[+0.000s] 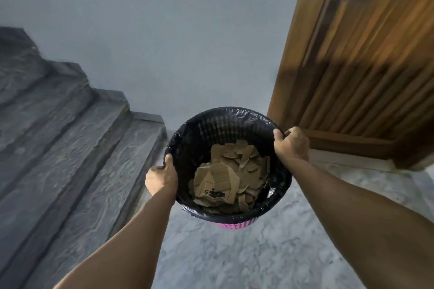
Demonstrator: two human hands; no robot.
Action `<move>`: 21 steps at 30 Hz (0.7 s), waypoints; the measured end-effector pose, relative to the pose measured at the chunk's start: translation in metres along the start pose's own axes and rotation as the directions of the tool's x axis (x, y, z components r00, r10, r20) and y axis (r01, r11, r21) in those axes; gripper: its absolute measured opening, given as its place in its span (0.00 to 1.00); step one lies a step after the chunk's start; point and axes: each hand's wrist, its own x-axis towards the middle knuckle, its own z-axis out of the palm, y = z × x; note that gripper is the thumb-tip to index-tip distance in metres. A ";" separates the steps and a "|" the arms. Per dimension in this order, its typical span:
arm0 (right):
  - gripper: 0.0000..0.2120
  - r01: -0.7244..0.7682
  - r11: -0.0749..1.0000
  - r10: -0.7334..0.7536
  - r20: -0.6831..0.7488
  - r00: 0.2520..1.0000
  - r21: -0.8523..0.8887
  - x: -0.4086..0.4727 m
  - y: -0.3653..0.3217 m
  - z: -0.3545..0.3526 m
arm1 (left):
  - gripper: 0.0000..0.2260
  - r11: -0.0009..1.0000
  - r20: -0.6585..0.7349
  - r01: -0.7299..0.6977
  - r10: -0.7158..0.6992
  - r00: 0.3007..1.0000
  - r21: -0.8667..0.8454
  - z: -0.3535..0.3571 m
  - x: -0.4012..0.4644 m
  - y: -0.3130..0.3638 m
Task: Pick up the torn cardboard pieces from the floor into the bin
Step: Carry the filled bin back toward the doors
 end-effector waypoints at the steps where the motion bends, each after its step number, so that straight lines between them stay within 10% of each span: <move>1: 0.18 -0.016 1.000 0.016 -0.013 1.000 -0.020 -0.010 0.007 -0.011 | 0.23 0.999 0.028 -0.035 0.034 0.999 0.018 -0.003 -0.007 -0.002; 21: 0.26 -0.440 0.895 0.405 -0.281 0.870 -0.071 -0.195 0.168 -0.196 | 0.17 0.874 0.495 -0.480 0.386 0.778 0.073 -0.012 -0.177 -0.024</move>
